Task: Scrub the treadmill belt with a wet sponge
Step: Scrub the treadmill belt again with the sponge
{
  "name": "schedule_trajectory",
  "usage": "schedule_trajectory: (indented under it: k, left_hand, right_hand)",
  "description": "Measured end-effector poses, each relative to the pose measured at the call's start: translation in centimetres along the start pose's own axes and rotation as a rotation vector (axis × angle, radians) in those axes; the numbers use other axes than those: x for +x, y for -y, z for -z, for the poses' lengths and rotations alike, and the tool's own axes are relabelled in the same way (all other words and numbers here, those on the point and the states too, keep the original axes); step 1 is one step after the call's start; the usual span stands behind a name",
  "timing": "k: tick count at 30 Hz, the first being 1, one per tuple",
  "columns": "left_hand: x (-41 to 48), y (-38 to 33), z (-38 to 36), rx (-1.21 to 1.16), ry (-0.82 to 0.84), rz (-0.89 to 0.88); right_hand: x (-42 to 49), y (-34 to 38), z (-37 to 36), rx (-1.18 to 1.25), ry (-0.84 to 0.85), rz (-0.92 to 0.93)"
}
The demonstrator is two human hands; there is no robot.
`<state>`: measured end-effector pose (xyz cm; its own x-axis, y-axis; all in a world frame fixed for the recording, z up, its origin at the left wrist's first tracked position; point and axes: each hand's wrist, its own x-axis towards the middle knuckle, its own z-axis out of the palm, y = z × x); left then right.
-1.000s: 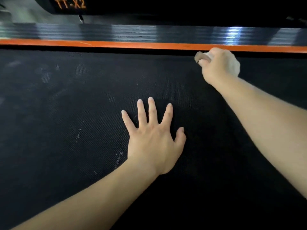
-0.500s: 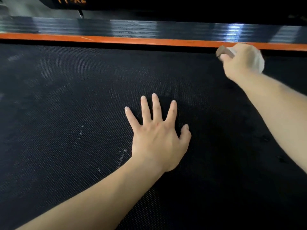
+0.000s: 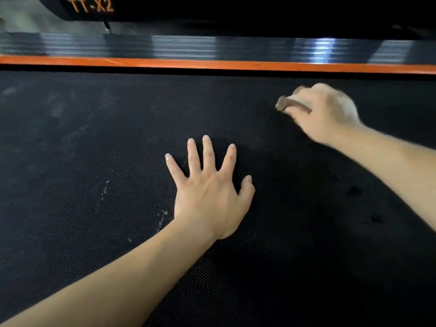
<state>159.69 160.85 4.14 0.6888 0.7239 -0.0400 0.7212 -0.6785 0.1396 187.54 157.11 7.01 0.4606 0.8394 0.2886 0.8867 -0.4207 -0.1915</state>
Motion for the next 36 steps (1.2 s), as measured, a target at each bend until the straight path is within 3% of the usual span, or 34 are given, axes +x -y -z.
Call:
schedule_trajectory:
  k: [2, 4, 6, 10, 11, 15, 20, 21, 26, 28, 30, 32, 34, 36]
  left_hand:
    - [-0.1, 0.0, 0.0, 0.002, 0.01, -0.002]
    - [-0.1, 0.0, 0.0, 0.005, 0.006, 0.004]
    - [-0.1, 0.0, 0.0, 0.01, 0.011, 0.005]
    - [0.0, 0.0, 0.1, 0.018, 0.016, 0.012]
    - [0.0, 0.0, 0.2, 0.016, 0.015, 0.01]
    - [-0.1, 0.0, 0.2, 0.014, 0.025, 0.021]
    - [-0.1, -0.1, 0.3, 0.01, 0.022, 0.028]
    - [-0.2, -0.1, 0.4, 0.003, 0.021, 0.027]
    - [-0.7, 0.0, 0.7, -0.085, -0.004, 0.016]
    - [-1.0, 0.0, 1.0, -0.107, -0.025, 0.007]
    - [-1.7, -0.3, 1.3, -0.115, -0.005, -0.005]
    - [-3.1, -1.0, 1.5, -0.122, 0.051, 0.001]
    - [-5.4, -2.1, 1.4, -0.119, 0.093, 0.006]
    - [-8.2, -3.3, 0.9, -0.086, 0.122, -0.022]
  right_hand:
    - [1.2, -2.5, 1.2, -0.07, -0.042, -0.213]
    - [1.5, -3.2, 1.9, 0.007, -0.082, -0.405]
    - [0.2, -1.7, 1.3, 0.046, -0.069, -0.315]
    - [-6.3, 1.6, 1.4, 0.164, 0.067, 0.033]
    - [-6.4, 0.8, 1.8, 0.126, 0.044, 0.029]
    - [-4.7, -1.4, 2.7, 0.032, -0.103, -0.305]
    - [-13.7, 4.9, 2.5, 0.155, 0.059, 0.136]
    - [-14.1, 4.1, 2.9, 0.134, 0.059, 0.15]
    - [-11.5, 0.1, 4.2, 0.058, -0.094, -0.365]
    - [-14.2, 3.0, 3.7, 0.046, -0.082, -0.205]
    - [-19.0, 6.4, 4.1, 0.15, 0.033, 0.03]
    - [-21.7, 5.9, 5.2, 0.157, 0.142, 0.147]
    - [-21.1, 3.0, 5.9, 0.098, 0.076, 0.08]
    - [-20.4, 0.8, 6.4, 0.109, 0.016, -0.166]
